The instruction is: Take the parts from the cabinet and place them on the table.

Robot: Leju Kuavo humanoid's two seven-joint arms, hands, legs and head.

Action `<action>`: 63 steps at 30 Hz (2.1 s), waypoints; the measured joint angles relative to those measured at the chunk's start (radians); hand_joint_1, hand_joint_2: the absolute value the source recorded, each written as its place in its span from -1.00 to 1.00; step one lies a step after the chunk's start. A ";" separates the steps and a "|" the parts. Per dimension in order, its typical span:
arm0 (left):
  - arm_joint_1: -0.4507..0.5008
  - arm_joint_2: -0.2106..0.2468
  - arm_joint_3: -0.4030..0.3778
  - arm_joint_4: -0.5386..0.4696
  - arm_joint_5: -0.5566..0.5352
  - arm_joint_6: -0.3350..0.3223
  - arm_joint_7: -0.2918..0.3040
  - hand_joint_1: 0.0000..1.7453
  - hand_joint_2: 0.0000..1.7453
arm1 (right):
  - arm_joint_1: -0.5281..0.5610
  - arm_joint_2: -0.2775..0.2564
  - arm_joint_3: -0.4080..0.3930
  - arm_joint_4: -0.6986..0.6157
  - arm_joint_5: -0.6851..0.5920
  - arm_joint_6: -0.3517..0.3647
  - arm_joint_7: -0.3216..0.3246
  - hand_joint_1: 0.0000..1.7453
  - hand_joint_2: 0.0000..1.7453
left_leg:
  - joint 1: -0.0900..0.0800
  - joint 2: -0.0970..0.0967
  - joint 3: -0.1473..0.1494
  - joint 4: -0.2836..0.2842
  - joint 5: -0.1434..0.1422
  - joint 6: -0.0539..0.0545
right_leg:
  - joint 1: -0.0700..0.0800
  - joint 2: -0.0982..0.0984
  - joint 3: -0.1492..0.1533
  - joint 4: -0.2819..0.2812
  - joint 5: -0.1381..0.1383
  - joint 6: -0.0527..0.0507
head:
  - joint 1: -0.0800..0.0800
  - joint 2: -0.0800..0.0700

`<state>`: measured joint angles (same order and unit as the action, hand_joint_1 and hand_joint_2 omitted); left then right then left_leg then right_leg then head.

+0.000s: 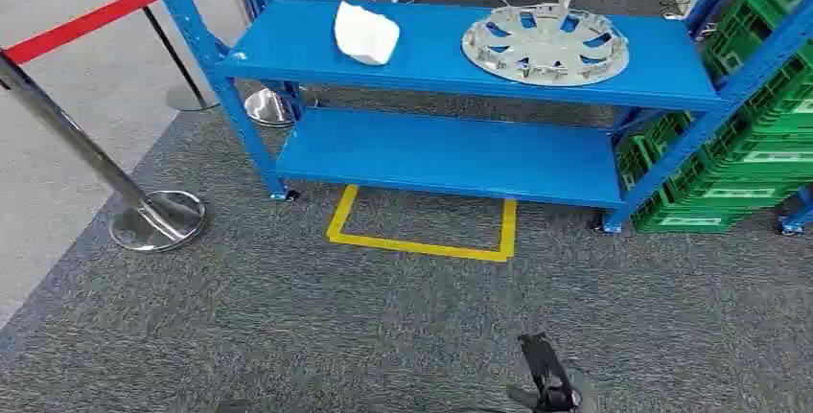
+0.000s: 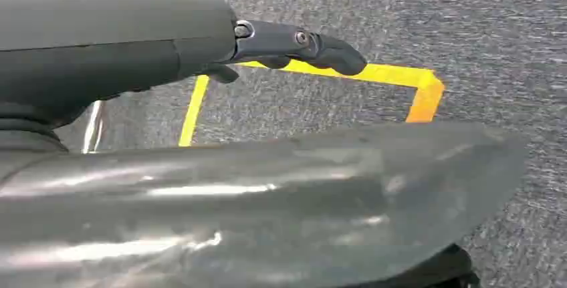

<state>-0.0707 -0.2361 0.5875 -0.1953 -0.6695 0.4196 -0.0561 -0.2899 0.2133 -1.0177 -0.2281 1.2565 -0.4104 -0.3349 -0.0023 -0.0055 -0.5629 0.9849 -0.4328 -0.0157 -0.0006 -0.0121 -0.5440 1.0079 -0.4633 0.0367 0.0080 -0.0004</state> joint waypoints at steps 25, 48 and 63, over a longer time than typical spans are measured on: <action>-0.004 -0.009 0.052 0.000 -0.063 0.001 -0.005 -1.00 -1.00 | 0.010 0.080 1.240 -0.826 -1.026 0.097 -0.226 -1.00 1.00 | 0.001 0.001 -0.004 0.000 0.004 -0.001 | 0.000 0.001 -0.007 0.001 0.004 -0.001 | 0.000 0.000; -0.004 -0.008 0.079 0.000 -0.074 0.019 -0.040 -1.00 -1.00 | 0.272 -0.015 1.478 -1.353 -1.038 0.006 -0.251 -1.00 1.00 | 0.000 0.001 -0.006 0.000 0.004 -0.001 | 0.000 0.000 -0.007 0.001 0.003 -0.001 | 0.000 0.000; -0.005 -0.006 0.088 0.000 -0.104 0.036 -0.047 -1.00 -1.00 | 0.323 -0.032 1.501 -1.450 -0.893 -0.211 -0.317 -1.00 1.00 | 0.006 -0.001 0.022 -0.049 0.024 0.019 | -0.001 0.003 0.001 -0.014 0.004 0.013 | 0.000 0.000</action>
<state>-0.0758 -0.2426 0.6752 -0.1957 -0.7733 0.4559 -0.1026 0.0327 0.1812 0.4833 -1.6785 0.3640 -0.6219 -0.6523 0.0040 -0.0061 -0.5412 0.9358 -0.4088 0.0034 -0.0020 -0.0088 -0.5428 0.9934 -0.4592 0.0500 0.0080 -0.0004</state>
